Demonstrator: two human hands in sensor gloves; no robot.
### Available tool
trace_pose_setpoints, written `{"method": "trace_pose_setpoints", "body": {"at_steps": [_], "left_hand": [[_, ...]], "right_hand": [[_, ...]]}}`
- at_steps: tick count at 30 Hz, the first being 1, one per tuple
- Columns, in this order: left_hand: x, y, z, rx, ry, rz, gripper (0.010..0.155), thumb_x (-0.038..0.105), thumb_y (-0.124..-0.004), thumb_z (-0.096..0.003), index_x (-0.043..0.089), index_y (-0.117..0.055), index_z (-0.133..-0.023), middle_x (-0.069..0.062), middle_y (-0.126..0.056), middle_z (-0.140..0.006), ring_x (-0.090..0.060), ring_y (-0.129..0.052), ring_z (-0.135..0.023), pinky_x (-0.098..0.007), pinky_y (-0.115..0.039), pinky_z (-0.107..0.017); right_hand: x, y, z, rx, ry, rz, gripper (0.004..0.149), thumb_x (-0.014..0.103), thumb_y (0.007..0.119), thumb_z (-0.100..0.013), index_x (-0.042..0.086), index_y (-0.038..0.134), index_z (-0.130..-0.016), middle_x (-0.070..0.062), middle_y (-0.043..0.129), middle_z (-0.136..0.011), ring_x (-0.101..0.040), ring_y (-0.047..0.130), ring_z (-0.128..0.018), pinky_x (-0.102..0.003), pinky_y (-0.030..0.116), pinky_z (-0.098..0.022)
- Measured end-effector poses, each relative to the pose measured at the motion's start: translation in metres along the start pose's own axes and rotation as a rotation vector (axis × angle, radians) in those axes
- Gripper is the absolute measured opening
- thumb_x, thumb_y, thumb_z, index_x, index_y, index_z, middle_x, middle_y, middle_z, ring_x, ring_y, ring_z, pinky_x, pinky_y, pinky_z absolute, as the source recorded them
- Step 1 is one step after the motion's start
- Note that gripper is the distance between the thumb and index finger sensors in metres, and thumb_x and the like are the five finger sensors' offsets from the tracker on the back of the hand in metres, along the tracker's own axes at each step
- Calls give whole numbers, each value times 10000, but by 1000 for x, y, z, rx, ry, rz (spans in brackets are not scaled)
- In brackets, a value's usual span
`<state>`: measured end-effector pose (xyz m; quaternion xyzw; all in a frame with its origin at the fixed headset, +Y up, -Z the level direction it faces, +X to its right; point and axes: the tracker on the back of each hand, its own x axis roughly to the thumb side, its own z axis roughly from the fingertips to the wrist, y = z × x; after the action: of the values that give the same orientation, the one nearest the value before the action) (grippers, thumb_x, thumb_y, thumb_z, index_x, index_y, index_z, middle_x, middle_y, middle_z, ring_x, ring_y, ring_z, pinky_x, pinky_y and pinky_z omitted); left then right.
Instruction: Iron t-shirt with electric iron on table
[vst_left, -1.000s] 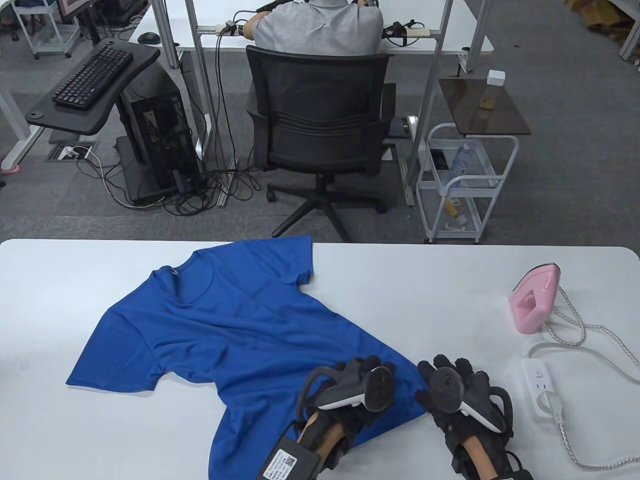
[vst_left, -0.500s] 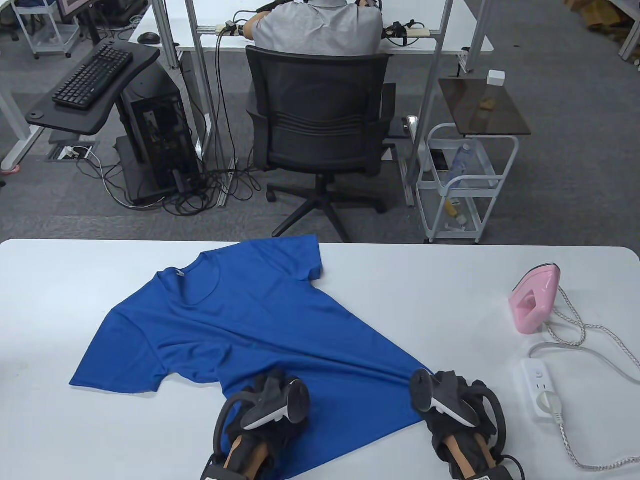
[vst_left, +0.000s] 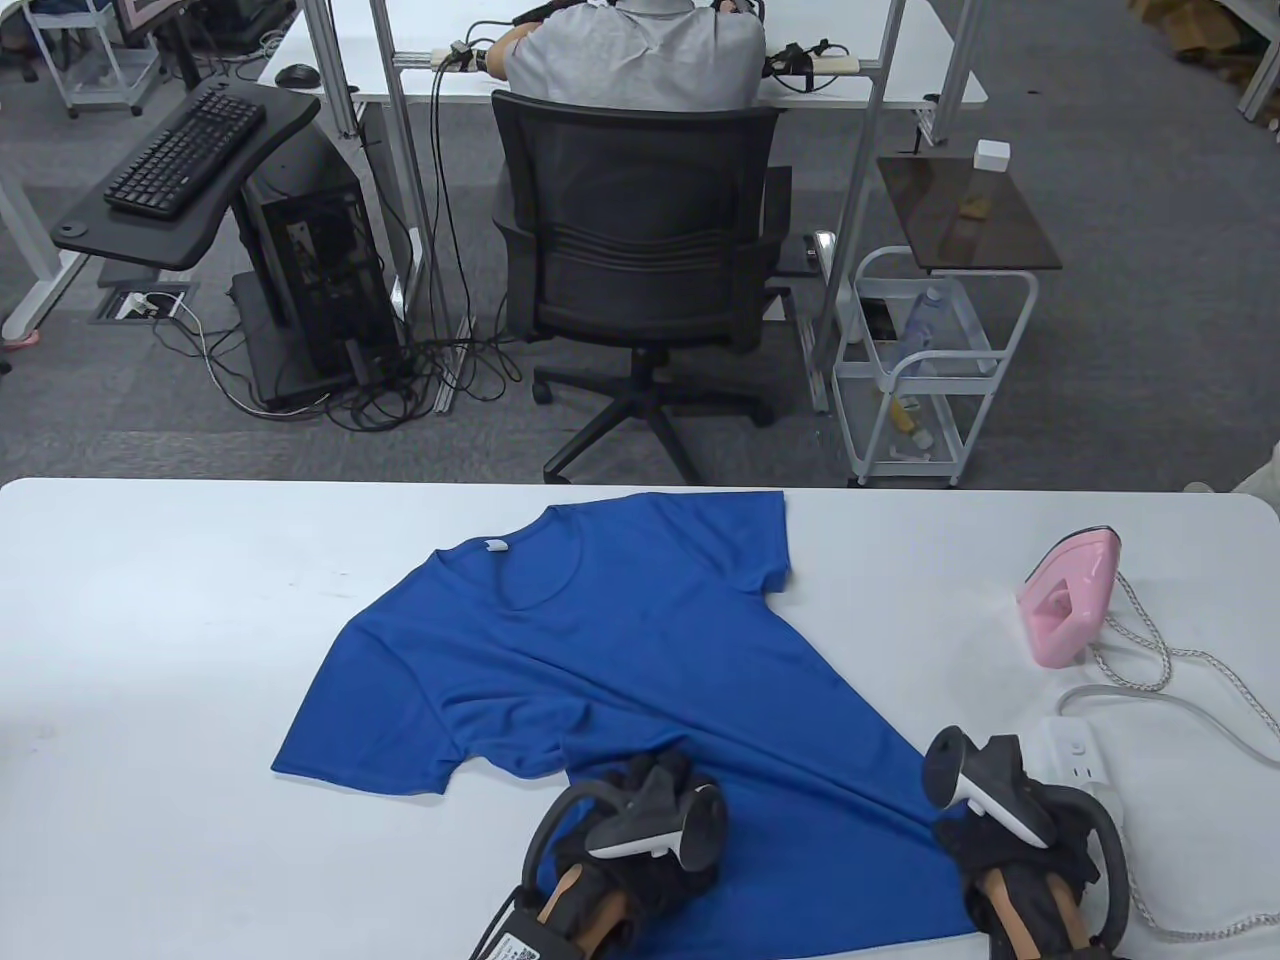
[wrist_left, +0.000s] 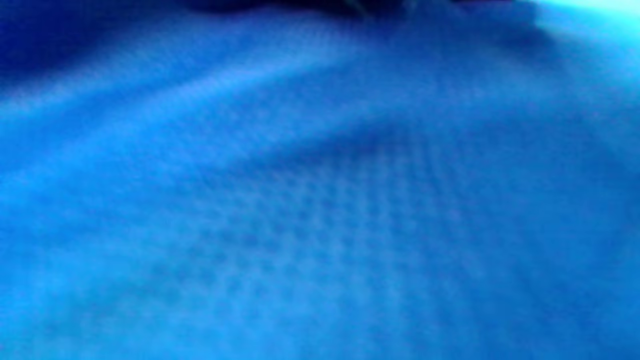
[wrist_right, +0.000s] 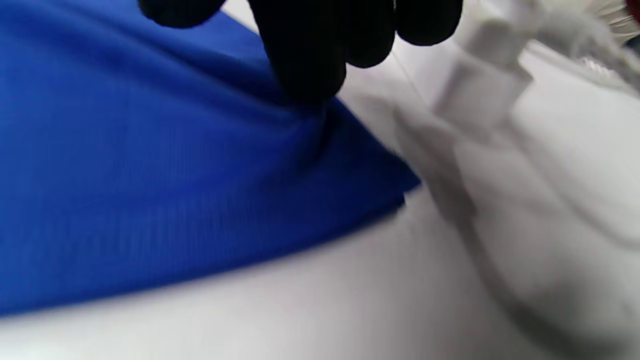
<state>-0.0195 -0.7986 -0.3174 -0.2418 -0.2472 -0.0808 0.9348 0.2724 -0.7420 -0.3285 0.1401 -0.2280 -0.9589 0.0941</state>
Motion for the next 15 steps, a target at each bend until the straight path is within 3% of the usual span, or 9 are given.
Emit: {"method": "trace_pose_setpoints", "body": {"at_steps": [3, 7, 15], "left_hand": [[-1, -4, 5, 3, -22, 0, 832, 606, -556, -476, 248, -199, -1137, -124, -199, -1199, -437, -303, -1099, -603, -401, -766], [-6, -7, 16, -40, -29, -30, 843, 610, -566, -475, 252, -181, -1134, -121, -197, -1189, -414, -296, -1101, -592, -400, -769], [-11, -15, 24, -29, -30, -6, 849, 612, -561, -474, 246, -171, -1133, -126, -183, -1185, -414, -273, -1100, -596, -382, -769]], "right_hand": [[24, -25, -9, -116, -101, -78, 636, 502, 647, -466, 154, 759, -986, -157, 663, -1092, -496, 661, -966, -738, 461, -680], [73, -52, -30, -162, -206, -150, 617, 495, 645, -468, 228, 692, -1023, -122, 595, -1133, -521, 618, -987, -743, 451, -680], [171, -62, -83, -38, -313, -176, 690, 494, 616, -460, 331, 378, -1087, -28, 304, -1198, -530, 330, -1066, -760, 320, -702]]}}
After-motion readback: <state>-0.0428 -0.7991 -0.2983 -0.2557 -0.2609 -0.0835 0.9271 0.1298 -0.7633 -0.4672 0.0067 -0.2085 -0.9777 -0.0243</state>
